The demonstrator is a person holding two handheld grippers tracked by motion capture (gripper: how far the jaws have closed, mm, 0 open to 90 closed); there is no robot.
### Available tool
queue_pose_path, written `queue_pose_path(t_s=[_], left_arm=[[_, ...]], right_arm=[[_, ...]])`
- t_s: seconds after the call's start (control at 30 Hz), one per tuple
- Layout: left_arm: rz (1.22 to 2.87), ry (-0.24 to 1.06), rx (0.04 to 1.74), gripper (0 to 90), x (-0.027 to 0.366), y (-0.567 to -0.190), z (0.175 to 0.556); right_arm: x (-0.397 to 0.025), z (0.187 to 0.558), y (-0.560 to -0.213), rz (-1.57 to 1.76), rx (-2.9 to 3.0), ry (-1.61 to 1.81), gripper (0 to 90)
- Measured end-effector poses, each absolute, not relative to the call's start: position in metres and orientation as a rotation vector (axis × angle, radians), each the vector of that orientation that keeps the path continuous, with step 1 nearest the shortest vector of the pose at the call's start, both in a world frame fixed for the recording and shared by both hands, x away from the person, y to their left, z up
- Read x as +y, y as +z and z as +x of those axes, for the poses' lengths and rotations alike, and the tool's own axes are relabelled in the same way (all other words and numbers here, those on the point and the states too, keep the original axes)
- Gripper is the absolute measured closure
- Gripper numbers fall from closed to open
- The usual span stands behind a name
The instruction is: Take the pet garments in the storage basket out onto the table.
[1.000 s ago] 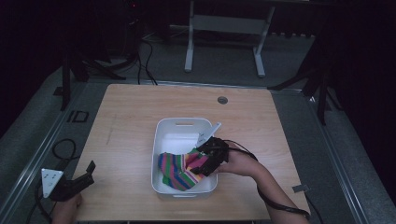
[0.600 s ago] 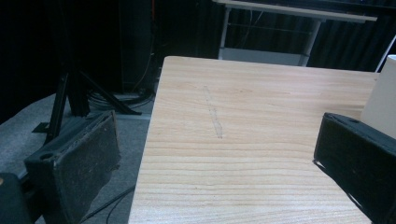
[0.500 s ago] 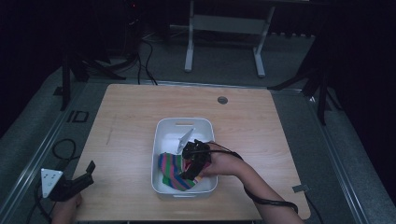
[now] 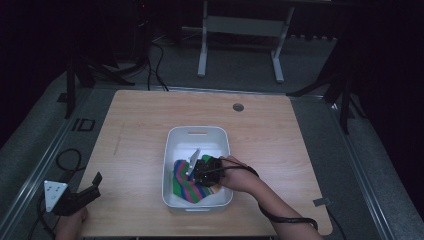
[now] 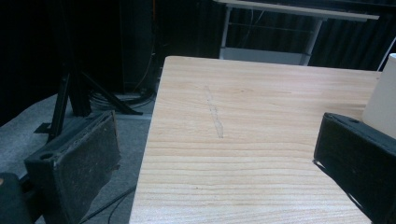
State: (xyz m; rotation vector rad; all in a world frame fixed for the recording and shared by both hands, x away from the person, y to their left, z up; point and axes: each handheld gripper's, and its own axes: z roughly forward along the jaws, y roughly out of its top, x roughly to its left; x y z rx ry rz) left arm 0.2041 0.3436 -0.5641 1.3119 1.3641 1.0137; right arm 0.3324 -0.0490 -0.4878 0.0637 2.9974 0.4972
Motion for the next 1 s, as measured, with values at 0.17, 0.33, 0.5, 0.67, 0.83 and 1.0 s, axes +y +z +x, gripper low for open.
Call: queue_pose_path(t_s=[0.17, 0.33, 0.5, 0.67, 0.83, 1.0], left_arm=[[1.312, 1.014, 1.364, 0.9, 0.344, -0.564, 0.204], [1.315, 1.015, 1.364, 0.9, 0.343, -0.564, 0.204], [1.313, 1.014, 1.364, 0.9, 0.343, -0.564, 0.204], [1.315, 1.017, 1.362, 0.9, 0.343, -0.564, 0.204], [1.316, 1.019, 1.361, 0.9, 0.343, -0.564, 0.204], [1.313, 1.019, 1.362, 0.9, 0.344, -0.564, 0.204]], right_arm=[[-0.061, 0.334, -0.466, 0.113, 2.954, 0.642, 80.3], [-0.069, 0.332, -0.441, 0.141, 2.898, 0.748, 80.4], [-0.075, 0.331, -0.420, 0.185, 2.847, 0.827, 80.4], [-0.082, 0.330, -0.394, 0.201, 2.787, 0.938, 80.4], [-0.090, 0.329, -0.368, 0.225, 2.727, 1.033, 80.4], [-0.105, 0.331, -0.344, 0.257, 2.659, 1.110, 80.3]])
